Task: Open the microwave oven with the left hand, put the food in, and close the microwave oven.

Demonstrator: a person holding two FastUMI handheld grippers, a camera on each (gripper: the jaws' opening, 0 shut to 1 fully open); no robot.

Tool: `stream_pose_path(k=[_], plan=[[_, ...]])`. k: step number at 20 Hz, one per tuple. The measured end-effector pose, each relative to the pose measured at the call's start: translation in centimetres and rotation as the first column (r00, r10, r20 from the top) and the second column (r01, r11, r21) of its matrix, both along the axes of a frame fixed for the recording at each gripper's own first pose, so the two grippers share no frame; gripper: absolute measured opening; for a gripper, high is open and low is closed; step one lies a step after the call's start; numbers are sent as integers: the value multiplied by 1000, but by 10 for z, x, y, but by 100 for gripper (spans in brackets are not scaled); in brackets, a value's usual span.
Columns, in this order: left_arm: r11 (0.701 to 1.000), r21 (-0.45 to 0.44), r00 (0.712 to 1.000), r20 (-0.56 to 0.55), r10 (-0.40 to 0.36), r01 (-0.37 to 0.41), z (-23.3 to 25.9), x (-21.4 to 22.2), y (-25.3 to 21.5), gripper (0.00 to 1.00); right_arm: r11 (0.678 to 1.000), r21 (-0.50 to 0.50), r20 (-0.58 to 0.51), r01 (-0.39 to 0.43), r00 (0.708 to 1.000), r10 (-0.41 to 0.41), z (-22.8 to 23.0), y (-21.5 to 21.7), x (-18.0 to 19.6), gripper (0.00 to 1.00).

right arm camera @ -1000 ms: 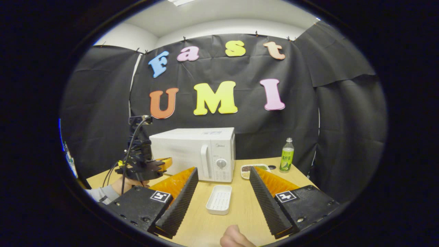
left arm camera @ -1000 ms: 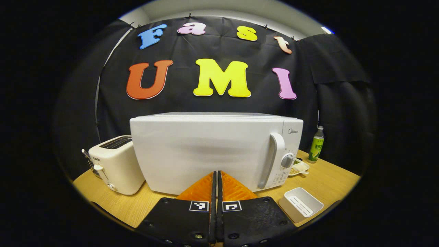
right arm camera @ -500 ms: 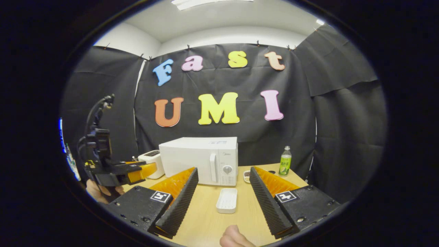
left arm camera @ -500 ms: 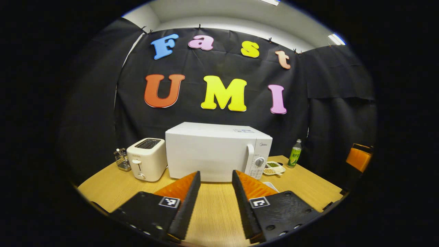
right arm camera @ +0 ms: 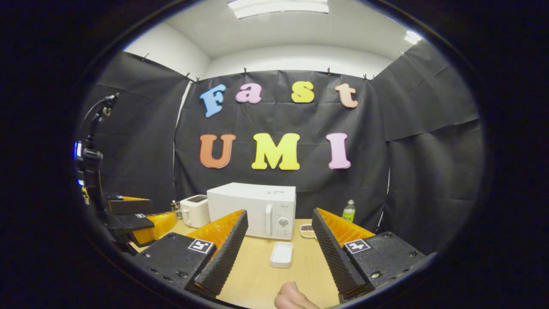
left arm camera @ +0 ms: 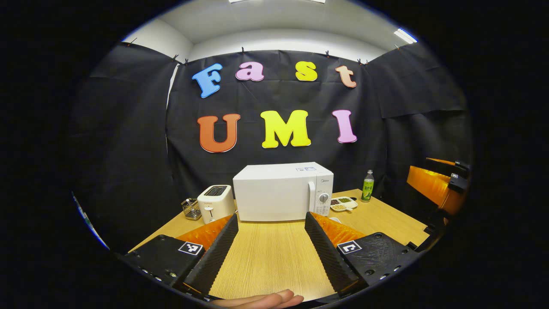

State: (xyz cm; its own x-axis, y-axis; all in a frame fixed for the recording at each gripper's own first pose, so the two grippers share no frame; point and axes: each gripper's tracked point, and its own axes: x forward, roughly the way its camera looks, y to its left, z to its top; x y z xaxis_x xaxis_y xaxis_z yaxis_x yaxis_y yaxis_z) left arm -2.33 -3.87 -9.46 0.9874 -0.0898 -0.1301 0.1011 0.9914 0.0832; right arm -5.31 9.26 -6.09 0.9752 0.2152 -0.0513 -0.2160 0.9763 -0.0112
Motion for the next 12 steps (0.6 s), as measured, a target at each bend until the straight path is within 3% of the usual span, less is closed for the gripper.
stream_pose_path(k=[5, 7, 8, 9, 10, 12], plan=[[996, -16, 993, 71, 90, -89, 44, -26, 23, 96, 999, 38, 2, -32, 999, 32, 22, -6, -8, 89], [996, -19, 992, 87, 87, -86, 49, -38, 23, 96, 999, 42, 27, -18, 999, 17, 30, -20, -14, 89], [997, -18, 992, 103, 75, -73, 52, -42, 21, 96, 999, 42, 43, -1, 999, -1, 34, -28, -15, 96], [999, -6, 991, 122, 48, -48, 53, -47, 18, 96, 999, 44, 49, 16, 999, -18, 32, -35, -18, 96], [999, 9, 992, 122, 36, -37, 51, -52, 15, 96, 999, 48, 45, 21, 999, -23, 29, -40, -20, 89], [997, 42, 990, 130, 56, -62, 47, -59, 21, 96, 998, 63, 36, 9, 999, -12, 25, -40, -27, 89]])
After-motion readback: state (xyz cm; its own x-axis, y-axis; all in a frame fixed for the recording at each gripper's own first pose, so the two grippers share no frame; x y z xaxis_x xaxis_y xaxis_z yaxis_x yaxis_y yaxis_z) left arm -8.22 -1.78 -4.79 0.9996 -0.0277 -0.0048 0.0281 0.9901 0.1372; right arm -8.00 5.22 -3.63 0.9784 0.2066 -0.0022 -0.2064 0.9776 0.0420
